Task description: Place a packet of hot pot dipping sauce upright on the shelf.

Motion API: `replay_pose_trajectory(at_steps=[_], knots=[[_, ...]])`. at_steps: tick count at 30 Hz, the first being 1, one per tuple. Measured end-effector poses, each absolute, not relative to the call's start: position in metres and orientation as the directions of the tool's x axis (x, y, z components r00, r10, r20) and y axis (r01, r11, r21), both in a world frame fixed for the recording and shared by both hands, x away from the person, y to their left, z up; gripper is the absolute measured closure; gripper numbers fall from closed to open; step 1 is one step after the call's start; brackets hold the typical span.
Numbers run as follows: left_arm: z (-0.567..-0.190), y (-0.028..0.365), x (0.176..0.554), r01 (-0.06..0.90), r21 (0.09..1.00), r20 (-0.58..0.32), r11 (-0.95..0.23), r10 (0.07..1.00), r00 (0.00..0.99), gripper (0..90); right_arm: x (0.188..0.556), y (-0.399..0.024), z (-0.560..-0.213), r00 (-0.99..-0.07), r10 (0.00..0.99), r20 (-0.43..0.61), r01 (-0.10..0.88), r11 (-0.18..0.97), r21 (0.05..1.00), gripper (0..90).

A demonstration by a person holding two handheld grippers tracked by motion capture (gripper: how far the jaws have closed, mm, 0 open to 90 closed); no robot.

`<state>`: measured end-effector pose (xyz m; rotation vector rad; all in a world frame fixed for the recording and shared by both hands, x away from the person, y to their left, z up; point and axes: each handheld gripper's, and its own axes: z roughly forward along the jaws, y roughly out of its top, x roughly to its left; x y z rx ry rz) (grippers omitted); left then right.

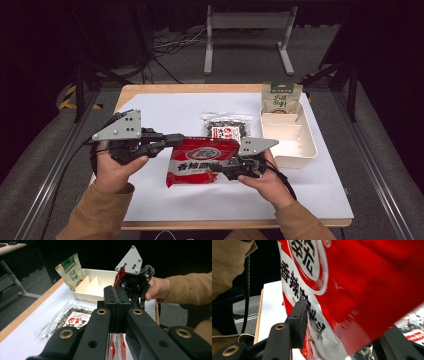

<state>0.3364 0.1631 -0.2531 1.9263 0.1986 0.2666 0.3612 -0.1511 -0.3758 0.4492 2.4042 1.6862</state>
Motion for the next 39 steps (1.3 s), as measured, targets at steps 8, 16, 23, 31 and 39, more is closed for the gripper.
replay_pose_trajectory(at_steps=[8,16,23,31,39], knots=[[-0.255,0.166,0.338,0.021,0.933,0.082,-0.360,0.269,0.960,90.0,0.363,-0.147,-0.377,-0.947,0.321,0.004,0.123,0.352,0.928,68.9],[-0.256,0.167,0.339,0.026,0.933,0.079,-0.358,0.275,0.958,90.0,0.364,-0.150,-0.372,-0.960,0.280,-0.002,0.111,0.386,0.916,83.6],[-0.257,0.169,0.340,0.038,0.936,0.067,-0.350,0.283,0.957,90.0,0.364,-0.152,-0.367,-0.967,0.254,0.004,0.110,0.407,0.907,88.0],[-0.257,0.170,0.339,0.029,0.935,0.087,-0.353,0.308,0.947,90.0,0.365,-0.155,-0.360,-0.969,0.248,0.005,0.111,0.416,0.903,88.9],[-0.259,0.172,0.340,0.042,0.937,0.078,-0.347,0.327,0.942,90.0,0.363,-0.161,-0.352,-0.967,0.254,0.004,0.113,0.417,0.902,89.3]])
